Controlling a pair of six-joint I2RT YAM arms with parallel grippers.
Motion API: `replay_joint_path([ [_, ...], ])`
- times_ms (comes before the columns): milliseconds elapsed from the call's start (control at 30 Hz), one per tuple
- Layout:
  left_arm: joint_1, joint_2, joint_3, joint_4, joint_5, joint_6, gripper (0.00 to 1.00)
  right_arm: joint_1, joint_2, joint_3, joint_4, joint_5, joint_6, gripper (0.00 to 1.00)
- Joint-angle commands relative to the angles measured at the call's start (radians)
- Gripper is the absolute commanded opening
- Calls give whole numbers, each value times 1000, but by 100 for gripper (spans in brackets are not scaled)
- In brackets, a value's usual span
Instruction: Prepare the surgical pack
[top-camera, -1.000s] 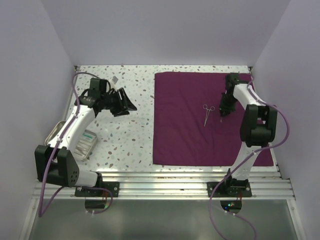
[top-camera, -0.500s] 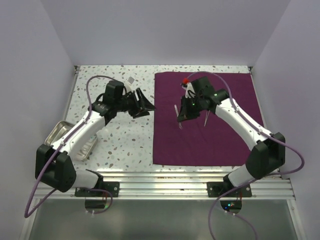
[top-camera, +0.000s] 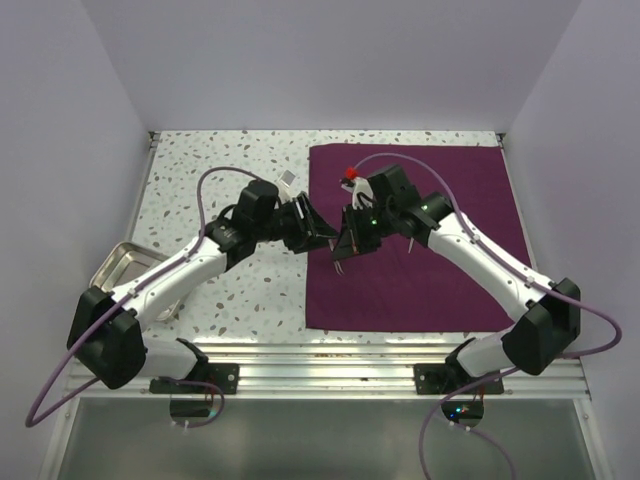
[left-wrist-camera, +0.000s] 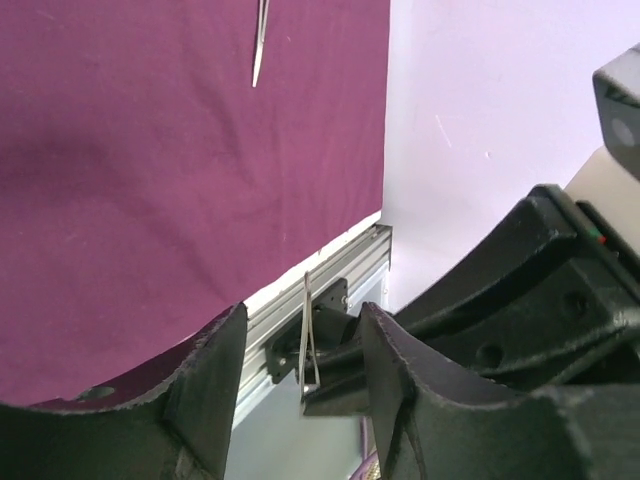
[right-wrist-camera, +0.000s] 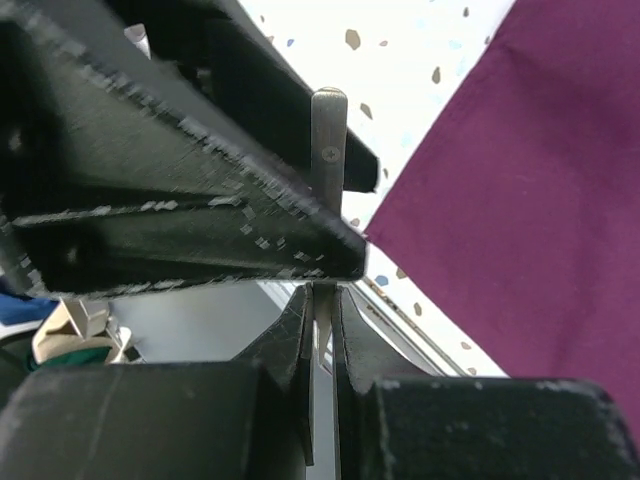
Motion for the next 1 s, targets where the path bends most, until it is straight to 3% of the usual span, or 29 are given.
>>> replay_joint_path([
  [0,-10,4,14,71,-42,-36,50,12,-47,23,24,-33,22,0],
  [100,-10,9,14,50,-39,-36,27,15,-61,17,31,-25,30,0],
  [133,-10,4,3,51,-37,-38,9,15,-61,17,28,-22,30,0],
  [167,-10,1,-1,46,-34,-38,1,15,-58,20,22,-12,30,3],
  [200,-10,-3,-6,30,-37,-36,0,15,-53,27,14,-4,28,12],
  [233,-4,-13,-1,5,-43,-18,0,13,-50,37,-12,11,21,33],
  [267,8,-17,3,-30,-51,0,0,13,-43,47,-38,30,15,43],
  [333,71,-31,21,-191,-86,89,0,12,-21,95,-96,120,-10,62],
  [400,192,-60,60,-372,-136,226,0,9,-7,130,-162,209,-71,70],
  [533,480,-97,107,-625,-253,513,0,-22,10,133,-205,243,-114,75],
  [567,602,-95,115,-677,-282,566,0,-40,13,129,-208,239,-119,75],
  [667,820,-85,132,-714,-376,726,0,-70,25,106,-208,234,-139,76],
  [700,830,-70,146,-731,-519,737,0,-77,28,95,-208,234,-142,77],
  [733,832,-47,164,-730,-551,744,0,-91,39,90,-210,229,-150,77],
  [867,1015,-40,152,-655,-576,750,0,-122,60,81,-214,219,-166,77],
  [967,1062,21,170,-655,-591,741,0,-145,82,84,-222,219,-180,77],
])
